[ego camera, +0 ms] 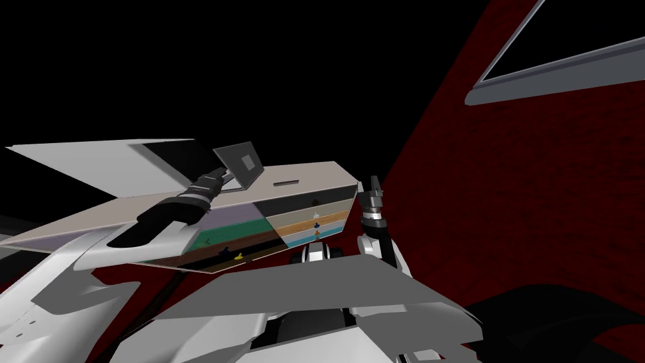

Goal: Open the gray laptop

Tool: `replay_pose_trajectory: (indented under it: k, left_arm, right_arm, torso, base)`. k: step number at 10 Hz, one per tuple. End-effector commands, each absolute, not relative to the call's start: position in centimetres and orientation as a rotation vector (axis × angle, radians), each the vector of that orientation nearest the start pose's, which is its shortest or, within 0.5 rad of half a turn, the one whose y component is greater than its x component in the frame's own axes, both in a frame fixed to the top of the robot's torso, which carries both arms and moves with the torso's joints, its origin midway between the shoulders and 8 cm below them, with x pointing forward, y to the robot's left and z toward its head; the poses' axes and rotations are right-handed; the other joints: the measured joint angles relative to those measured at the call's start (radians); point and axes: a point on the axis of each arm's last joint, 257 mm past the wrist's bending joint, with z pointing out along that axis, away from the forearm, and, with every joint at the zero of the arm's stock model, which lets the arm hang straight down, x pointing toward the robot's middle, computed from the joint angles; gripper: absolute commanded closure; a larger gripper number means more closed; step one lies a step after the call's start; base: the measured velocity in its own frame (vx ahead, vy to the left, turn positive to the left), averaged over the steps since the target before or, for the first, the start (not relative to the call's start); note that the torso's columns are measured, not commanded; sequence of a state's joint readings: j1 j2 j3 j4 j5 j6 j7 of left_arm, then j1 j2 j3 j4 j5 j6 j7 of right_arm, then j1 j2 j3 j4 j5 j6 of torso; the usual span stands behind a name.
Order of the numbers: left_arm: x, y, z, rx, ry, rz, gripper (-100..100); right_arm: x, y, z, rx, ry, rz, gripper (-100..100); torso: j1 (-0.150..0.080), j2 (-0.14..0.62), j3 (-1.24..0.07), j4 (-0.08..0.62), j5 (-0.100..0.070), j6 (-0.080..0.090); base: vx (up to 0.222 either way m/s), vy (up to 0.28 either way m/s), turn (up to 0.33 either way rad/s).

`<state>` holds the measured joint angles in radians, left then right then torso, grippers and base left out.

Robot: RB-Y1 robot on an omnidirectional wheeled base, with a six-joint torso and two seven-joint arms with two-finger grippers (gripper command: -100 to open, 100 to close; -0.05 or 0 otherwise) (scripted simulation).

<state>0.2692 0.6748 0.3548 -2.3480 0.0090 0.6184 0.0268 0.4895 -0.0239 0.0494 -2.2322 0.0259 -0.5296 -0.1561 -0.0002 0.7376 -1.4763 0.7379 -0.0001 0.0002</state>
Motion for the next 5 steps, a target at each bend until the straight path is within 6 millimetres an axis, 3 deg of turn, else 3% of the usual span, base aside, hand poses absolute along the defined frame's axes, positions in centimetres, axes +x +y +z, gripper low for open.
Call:
replay_pose_trajectory:
  k: [1,2,5]
  left_arm:
    - [43.7,45.8,1.9,-0.83,1.265,-0.446,-100]
    - [43.6,46.2,1.5,-0.85,1.271,-0.431,-100]
    - [43.4,48.1,3.0,-0.872,1.264,-0.366,-100]
  right_arm:
    - [35.2,-25.7,1.1,0.7,0.616,1.484,0]
    - [35.2,-25.7,1.1,0.7,0.616,1.484,0]
    - [35.2,-25.7,1.1,0.7,0.616,1.484,0]
  torso:
    - [0.0,0.001,0.0,0.0,0.0,0.0]
    - [0.0,0.001,0.0,0.0,0.0,0.0]
    - [0.0,0.001,0.0,0.0,0.0,0.0]
  base:
    - [0.028,-0.001,-0.104]
    - [0.026,0.001,-0.049]
    - [0.028,0.0,-0.072]
